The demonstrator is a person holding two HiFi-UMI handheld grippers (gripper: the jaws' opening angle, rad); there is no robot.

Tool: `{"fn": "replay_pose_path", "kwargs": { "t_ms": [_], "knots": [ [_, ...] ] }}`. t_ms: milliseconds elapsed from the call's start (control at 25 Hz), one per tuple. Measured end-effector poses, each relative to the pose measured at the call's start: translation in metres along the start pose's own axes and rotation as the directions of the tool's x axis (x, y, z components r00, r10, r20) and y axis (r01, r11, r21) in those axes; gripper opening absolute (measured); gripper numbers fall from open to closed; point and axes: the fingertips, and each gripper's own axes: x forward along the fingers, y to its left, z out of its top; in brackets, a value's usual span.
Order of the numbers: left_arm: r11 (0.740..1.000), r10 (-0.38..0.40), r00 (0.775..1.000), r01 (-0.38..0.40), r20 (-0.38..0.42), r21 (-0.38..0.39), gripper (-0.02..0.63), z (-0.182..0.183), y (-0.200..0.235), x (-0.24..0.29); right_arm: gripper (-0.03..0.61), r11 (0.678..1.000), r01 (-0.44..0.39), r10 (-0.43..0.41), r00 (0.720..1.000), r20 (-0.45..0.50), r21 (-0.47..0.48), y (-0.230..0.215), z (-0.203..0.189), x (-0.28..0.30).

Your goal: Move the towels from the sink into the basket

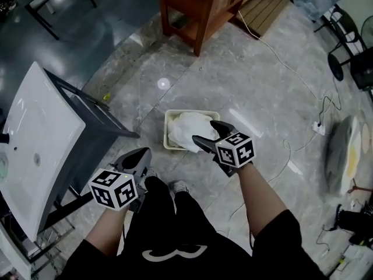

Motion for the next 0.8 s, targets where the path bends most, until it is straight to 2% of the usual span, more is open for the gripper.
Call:
{"fn": "replay_pose_path", "kwargs": {
  "t_ms": [40, 160, 240, 360, 480, 720, 800],
  "knots": [
    [1.0, -0.005, 1.0, 0.005, 0.014, 0.01, 0.006, 0.009, -0.006, -0.006, 0.35, 1.0, -0.015, 0.015, 1.0, 0.027, -0.005, 0.011, 0.014, -0.01],
    [0.999, -0.027, 0.999, 0.025, 0.047, 0.038, 0.006, 0.03, -0.025, -0.026, 0.133, 1.0, -0.024, 0.024, 0.992, 0.121, 0.001, 0.041, 0.05, -0.043],
    [0.998, -0.044, 0.997, 0.04, 0.061, 0.058, 0.006, 0.041, -0.041, -0.041, 0.018, 0.999, -0.038, 0.038, 0.984, 0.173, -0.003, 0.063, 0.07, -0.065],
    [0.995, -0.051, 0.996, 0.044, 0.076, 0.091, 0.006, 0.059, -0.065, -0.066, 0.005, 0.991, -0.11, 0.125, 0.97, 0.207, -0.08, 0.108, 0.096, -0.1],
    [0.99, -0.082, 0.991, 0.069, 0.106, 0.121, 0.006, 0.081, -0.095, -0.093, 0.005, 0.969, -0.184, 0.22, 0.945, 0.243, -0.164, 0.157, 0.127, -0.142],
    [0.958, -0.207, 0.96, 0.159, 0.191, 0.238, 0.006, 0.129, -0.172, -0.145, 0.005, 0.938, -0.208, 0.3, 0.887, 0.352, -0.276, 0.23, 0.179, -0.227],
    [0.939, -0.25, 0.943, 0.181, 0.218, 0.292, 0.006, 0.148, -0.192, -0.161, 0.003, 0.936, -0.18, 0.295, 0.871, 0.393, -0.303, 0.243, 0.191, -0.246]
  ]
}}
